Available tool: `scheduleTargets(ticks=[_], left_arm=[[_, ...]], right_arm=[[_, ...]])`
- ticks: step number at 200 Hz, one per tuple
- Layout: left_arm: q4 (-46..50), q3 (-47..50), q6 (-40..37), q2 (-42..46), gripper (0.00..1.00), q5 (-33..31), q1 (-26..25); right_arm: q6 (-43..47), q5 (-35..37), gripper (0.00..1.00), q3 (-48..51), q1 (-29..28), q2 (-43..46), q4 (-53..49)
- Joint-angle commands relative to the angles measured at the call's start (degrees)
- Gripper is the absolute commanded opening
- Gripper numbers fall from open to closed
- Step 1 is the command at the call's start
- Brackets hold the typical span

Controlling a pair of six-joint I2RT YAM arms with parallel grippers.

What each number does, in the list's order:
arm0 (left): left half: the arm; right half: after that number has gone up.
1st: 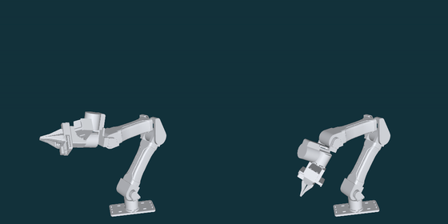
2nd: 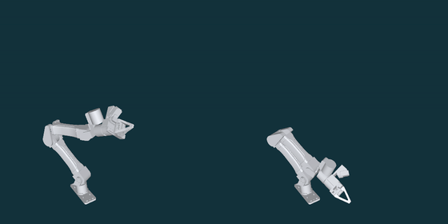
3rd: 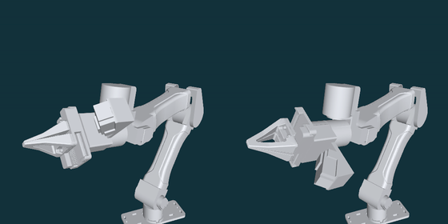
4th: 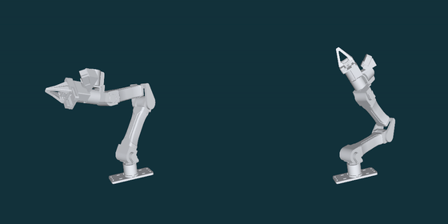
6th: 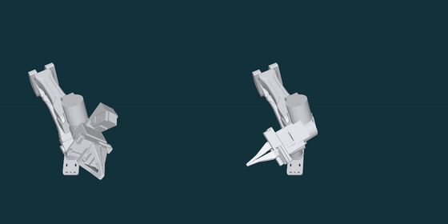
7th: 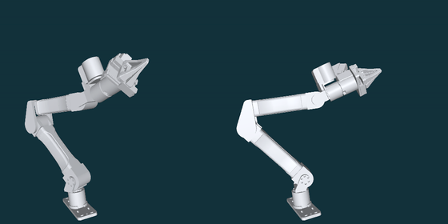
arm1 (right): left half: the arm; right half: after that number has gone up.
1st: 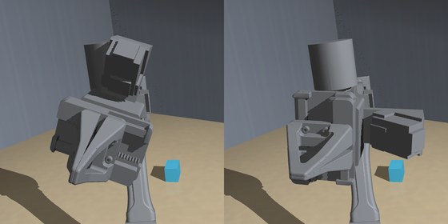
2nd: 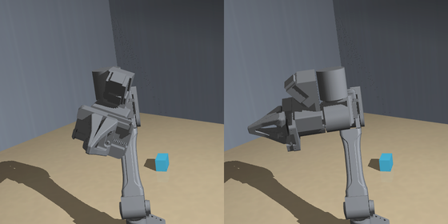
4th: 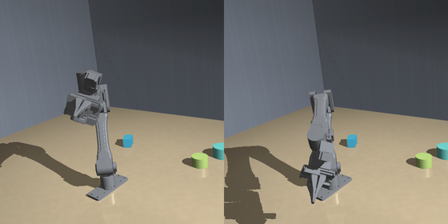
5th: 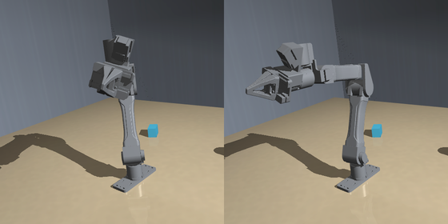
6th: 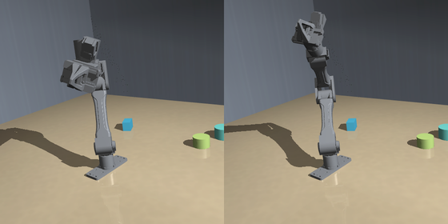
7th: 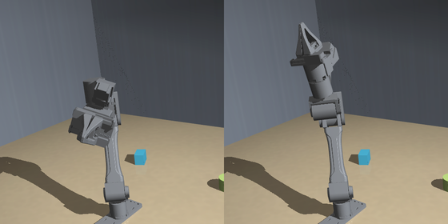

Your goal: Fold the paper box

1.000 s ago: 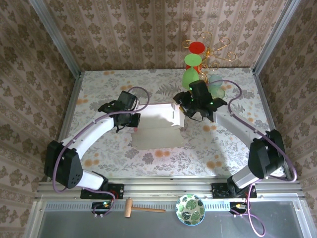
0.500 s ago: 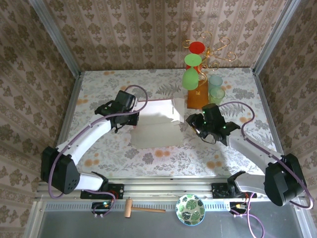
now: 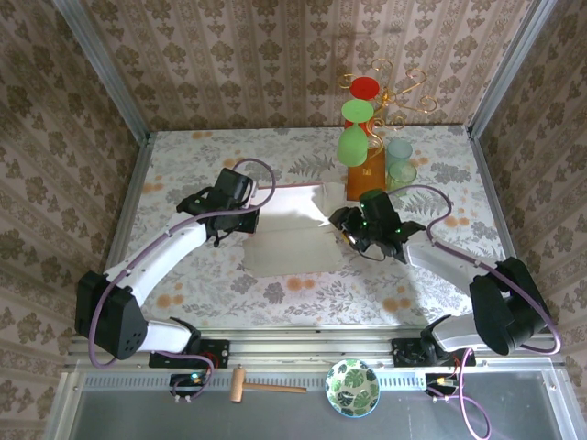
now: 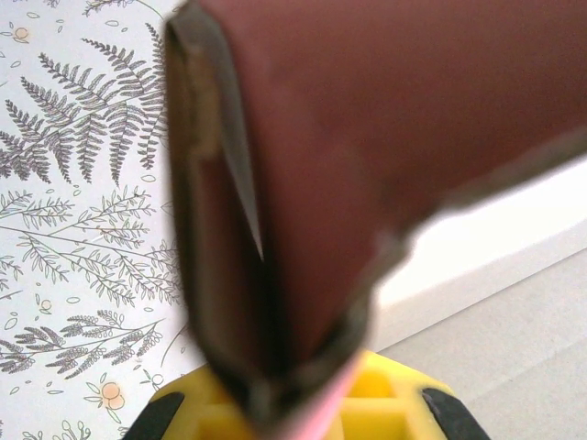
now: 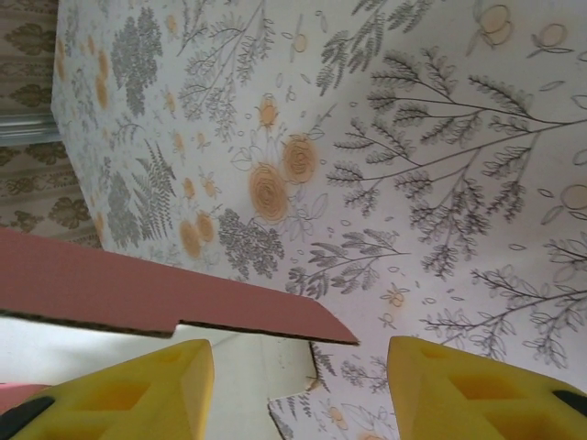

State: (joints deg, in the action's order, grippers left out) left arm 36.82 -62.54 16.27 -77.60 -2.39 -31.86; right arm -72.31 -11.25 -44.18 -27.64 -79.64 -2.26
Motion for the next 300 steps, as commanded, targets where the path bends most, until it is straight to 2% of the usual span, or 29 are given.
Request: scheduleTargets(ticks=[1,101,150,241,300], left_arm=[[-0.3,0.6,-0.5,1.3,0.0,0.0,-0.3],[-0.4,0.1,0.0,0.7,0.0,-0.6,-0.3],[-0.5,0.2,0.7,0.8,0.0,-1.0,-0.3],[-0.5,0.5,1.2,1.1,0.0,-1.1,-0.7],[-0.7,0.4,1.1,1.0,0.0,-0.9,-0.8]], right_arm=[[-1.0,-1.1,0.52,-2.4,-0.4,-2.1,2.7],[-5.6,-2.2,0.51,-3.5,-1.0,-2.1,5.0],[-9.9,-0.3,0.55,-0.1,-1.0,2.4,7.8],[-13.1,4.0,0.71,5.6,-1.1,6.8,11.4],[-14.9,4.4,0.73,7.1,-1.5,5.8,15.9]])
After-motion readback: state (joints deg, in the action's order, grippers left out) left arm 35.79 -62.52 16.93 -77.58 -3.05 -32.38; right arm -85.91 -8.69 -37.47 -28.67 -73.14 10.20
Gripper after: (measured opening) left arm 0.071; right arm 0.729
